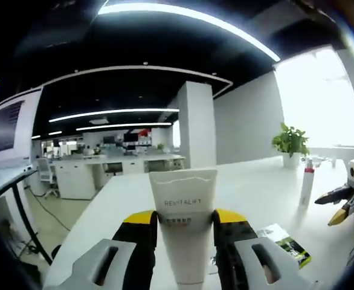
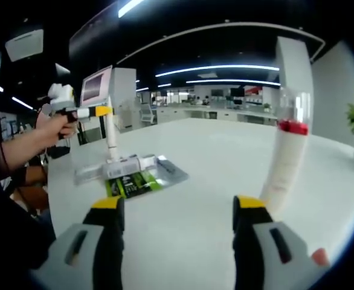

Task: Arrange the skincare products in the storage area until every visible bottle or jar stands upright without overlapping.

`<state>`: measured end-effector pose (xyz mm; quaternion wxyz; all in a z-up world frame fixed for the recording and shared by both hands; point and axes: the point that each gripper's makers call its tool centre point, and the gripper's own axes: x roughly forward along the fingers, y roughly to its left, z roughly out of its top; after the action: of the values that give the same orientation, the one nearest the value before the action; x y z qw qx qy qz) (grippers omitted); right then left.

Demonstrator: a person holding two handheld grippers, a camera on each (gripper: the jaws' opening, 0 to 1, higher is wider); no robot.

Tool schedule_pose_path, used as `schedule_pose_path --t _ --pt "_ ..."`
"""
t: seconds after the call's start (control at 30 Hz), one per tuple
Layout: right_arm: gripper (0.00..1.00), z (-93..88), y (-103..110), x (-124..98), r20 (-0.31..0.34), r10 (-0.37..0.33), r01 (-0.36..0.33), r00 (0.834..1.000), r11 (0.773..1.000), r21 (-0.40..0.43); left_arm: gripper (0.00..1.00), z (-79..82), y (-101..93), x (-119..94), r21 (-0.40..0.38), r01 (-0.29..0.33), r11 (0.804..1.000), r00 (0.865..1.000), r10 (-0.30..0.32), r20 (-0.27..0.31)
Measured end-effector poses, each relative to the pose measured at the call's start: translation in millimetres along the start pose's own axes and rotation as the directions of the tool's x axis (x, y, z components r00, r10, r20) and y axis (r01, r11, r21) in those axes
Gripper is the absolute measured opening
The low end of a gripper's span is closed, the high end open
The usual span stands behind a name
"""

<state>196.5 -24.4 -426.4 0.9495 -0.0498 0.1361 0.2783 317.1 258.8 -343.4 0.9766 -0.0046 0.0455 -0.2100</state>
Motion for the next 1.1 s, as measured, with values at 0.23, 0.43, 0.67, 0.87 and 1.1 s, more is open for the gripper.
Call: schedule_pose_path --t 0.23,0.43,0.67,0.87,1.1 --pt "0.74 -0.4 0 -1 0.0 0.002 -0.002 1.0 1.0 0.003 0.38 -1.6 -0.9 -1 0.005 0.011 1.0 1.0 -0.01 -0.006" --pt "0.74 -0.3 2 1 -0.003 0.007 -0.007 1.0 1.0 -0.002 0.43 -4.6 -4.4 -1 0.001 0.036 0.999 0.999 -0.036 -0.02" --pt "0.74 1.5 4 3 -0.004 0.012 -0.012 1.0 1.0 -0.007 0.5 -8.3 -2.9 -1 -0.027 0.065 0.998 0.997 -0.066 -0.035" --pt "0.74 4.7 4 3 -0.002 0.012 -0.012 1.0 1.0 -0.012 0.61 -15.8 0.9 2 -0.041 0.084 0.996 0.994 -0.086 -0.059" --pt "0.75 5.6 11 10 -0.012 0.027 -0.027 1.0 0.999 -0.019 0.66 -22.6 -4.3 -1 -0.052 0.121 0.991 0.99 -0.124 -0.07"
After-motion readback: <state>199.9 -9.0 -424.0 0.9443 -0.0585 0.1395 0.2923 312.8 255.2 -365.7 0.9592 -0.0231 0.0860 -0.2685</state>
